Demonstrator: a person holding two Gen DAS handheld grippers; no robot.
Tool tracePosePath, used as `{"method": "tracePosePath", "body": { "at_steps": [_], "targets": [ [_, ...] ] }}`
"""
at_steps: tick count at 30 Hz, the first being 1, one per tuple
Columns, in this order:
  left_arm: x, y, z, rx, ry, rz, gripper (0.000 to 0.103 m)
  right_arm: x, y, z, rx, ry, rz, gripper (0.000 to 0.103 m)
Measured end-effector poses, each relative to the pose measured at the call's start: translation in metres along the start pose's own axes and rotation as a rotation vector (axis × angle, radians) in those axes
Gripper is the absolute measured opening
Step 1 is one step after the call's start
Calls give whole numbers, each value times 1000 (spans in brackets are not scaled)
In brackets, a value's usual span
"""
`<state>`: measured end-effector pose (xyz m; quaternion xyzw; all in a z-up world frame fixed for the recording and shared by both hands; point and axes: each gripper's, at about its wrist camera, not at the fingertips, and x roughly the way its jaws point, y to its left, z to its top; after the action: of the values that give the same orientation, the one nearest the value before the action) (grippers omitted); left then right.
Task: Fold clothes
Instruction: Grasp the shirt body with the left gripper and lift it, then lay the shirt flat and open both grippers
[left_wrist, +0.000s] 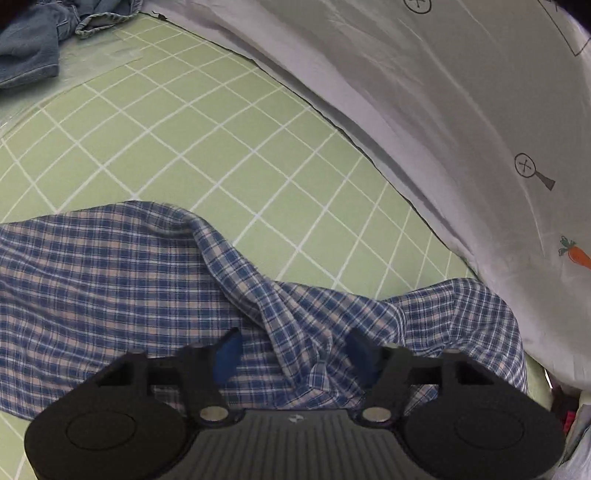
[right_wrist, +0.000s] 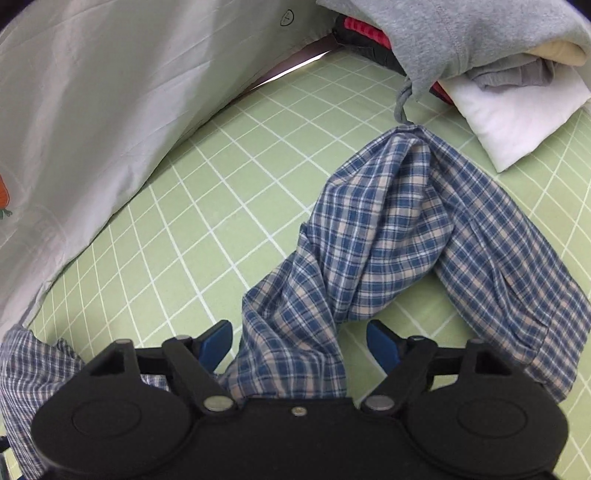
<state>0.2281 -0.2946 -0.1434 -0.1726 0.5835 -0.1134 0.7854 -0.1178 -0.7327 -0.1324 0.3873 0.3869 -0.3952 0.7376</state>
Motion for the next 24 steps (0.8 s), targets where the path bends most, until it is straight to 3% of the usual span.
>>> {"method": "tracePosePath", "body": {
  "at_steps": [1,2,3,6,9,13,16,19,22,24],
  "targets": [
    [1,-1,1,-6,0,-1,2,-1,0,2,0,-6,20,35],
    [-3,-2,1,-9,-21,-12,1,-1,0,4,0,-11,39,21],
    [-14,-1,0,1,-53,-18,1,-8,0,5,-3,-34,54,14],
    [-54,5,-2,37,-151,-34,1,-39,1,7,-17,-131,92,9],
    [-109,32,-15,3,-213,-79,1,-90,-2,3,-35,-258,74,7],
    [-172,84,-53,-4,-268,7,2,-157,-17,-25,-85,-366,53,7],
    [-181,136,-93,-53,-190,109,2,-160,-39,-61,-124,-301,-18,7],
    [-163,183,-136,-122,-42,251,2,-127,-73,-102,-111,-130,-98,7],
    [-159,218,-164,-245,40,266,3,-98,-91,-140,-121,19,-195,10],
    [-172,221,-165,-265,-5,248,10,-104,-93,-149,-111,24,-199,14]
  ]
}}
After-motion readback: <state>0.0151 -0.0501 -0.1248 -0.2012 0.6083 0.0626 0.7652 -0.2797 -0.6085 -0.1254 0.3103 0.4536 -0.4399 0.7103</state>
